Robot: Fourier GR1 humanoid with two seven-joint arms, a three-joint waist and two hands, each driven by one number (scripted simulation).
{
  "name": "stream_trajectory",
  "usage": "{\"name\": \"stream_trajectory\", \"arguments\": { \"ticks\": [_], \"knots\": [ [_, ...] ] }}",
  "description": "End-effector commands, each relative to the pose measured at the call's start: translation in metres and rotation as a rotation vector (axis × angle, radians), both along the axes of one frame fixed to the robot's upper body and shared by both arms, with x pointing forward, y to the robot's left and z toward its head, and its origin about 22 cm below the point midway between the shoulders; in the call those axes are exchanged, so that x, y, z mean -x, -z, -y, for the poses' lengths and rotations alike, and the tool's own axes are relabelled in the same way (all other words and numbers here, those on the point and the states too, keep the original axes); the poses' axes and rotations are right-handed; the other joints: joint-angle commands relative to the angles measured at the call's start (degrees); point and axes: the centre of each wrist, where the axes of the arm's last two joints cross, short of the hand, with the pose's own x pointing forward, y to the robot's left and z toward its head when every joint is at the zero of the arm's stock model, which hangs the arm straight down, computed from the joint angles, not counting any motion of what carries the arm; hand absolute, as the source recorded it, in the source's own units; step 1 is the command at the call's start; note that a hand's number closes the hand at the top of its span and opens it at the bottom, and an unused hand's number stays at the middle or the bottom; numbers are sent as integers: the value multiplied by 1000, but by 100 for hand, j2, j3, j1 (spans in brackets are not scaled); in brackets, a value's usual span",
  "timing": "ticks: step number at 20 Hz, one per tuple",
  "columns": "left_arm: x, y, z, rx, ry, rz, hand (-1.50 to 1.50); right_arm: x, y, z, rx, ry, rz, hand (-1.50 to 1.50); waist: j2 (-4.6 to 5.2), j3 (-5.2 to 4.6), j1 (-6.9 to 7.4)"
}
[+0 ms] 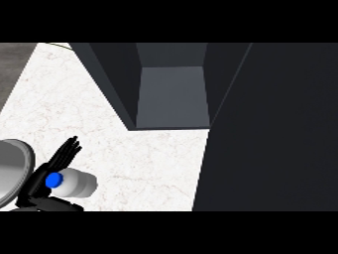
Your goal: Pick up the bottled water, place it into the cabinet and close the cabinet
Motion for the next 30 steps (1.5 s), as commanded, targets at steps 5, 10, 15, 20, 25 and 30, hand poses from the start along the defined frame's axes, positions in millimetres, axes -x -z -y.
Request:
{"name": "stream_trajectory", "arguments": {
  "ticks": [5,10,15,20,25,30],
  "knots": [
    [-9,27,21,124,18,78,-150,12,-19,6,24,39,48,-150,11,-6,0],
    [-15,19,5,185,17,111,-150,18,-18,17,32,51,63,-150,-2,4,6],
    [-30,18,15,221,95,88,150,11,-14,5,8,40,56,-150,5,-4,-2],
    [-27,20,55,59,224,268,150,4,-4,-1,25,51,41,-150,-19,-3,32],
    [-26,22,62,9,-17,321,150,21,-16,18,36,54,34,-150,-17,11,52],
    [-55,21,131,-13,-250,331,150,3,0,6,20,53,55,-150,3,10,6]
  ]
}}
